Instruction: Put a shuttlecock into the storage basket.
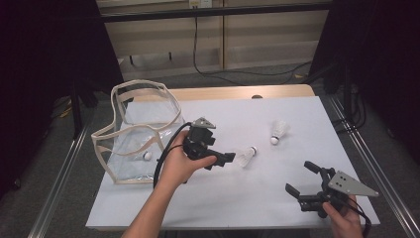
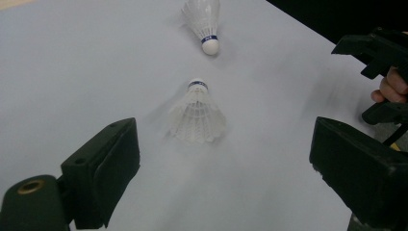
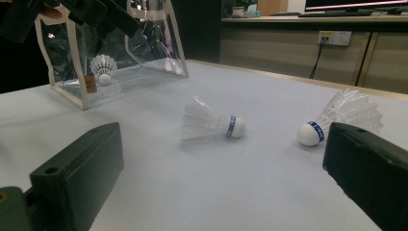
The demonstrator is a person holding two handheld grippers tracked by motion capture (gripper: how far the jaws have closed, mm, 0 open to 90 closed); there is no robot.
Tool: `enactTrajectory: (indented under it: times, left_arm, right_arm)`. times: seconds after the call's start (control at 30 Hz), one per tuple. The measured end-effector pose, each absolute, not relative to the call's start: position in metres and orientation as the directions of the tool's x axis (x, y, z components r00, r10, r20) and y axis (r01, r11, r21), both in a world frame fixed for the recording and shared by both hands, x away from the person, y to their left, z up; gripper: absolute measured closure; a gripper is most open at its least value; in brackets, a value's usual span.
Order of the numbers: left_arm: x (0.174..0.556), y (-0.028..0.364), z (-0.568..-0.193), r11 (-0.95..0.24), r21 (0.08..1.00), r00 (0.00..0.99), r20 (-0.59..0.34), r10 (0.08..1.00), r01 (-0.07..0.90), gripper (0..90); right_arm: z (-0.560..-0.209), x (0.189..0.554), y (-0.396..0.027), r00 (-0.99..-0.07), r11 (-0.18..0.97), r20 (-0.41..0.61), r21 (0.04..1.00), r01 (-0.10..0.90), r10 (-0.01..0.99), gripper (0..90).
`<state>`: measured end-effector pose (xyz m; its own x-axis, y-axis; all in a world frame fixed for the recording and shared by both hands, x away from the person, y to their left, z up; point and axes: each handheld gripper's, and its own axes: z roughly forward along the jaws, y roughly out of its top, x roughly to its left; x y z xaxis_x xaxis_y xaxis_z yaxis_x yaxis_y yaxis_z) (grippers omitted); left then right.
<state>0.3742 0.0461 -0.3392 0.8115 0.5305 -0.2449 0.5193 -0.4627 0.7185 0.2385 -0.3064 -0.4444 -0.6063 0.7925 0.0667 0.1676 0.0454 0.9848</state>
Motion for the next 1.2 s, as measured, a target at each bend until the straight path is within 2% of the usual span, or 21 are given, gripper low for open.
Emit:
enactTrajectory:
  times: [1.2]
  left_arm:
    - [0.38,0.027,-0.379,-0.466,0.711,0.804,-0.237,0.546,0.526,12.4]
  right_arm:
    - [-0.445,0.239,-0.306,-0.609,0.049,0.064,0.985,0.167,0.791,0.2]
